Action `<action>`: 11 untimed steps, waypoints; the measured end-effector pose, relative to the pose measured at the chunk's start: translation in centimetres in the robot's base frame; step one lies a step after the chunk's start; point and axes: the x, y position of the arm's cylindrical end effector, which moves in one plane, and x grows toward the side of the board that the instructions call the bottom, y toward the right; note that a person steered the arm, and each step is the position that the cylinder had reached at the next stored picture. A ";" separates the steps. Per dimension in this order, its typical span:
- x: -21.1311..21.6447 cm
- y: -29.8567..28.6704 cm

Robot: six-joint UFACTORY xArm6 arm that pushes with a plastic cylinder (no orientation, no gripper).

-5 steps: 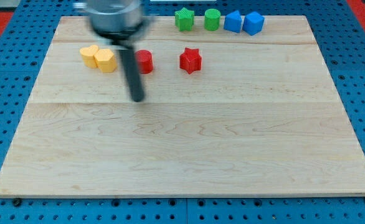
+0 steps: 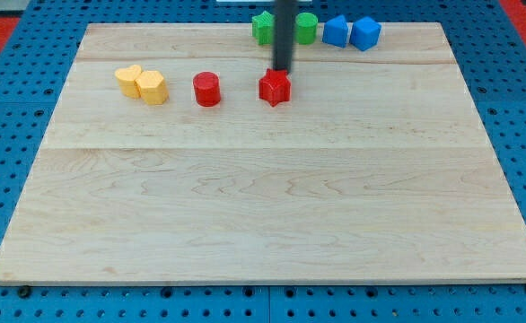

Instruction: Push red circle towards bottom left

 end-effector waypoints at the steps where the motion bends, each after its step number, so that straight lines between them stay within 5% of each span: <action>1: 1.4 -4.9; 2: 2.9 -6.8; 3: 8.7 -9.3; 5: 7.5 -11.8; 7: 17.2 -10.8; 9: 11.6 -8.9; 11: 14.8 -14.3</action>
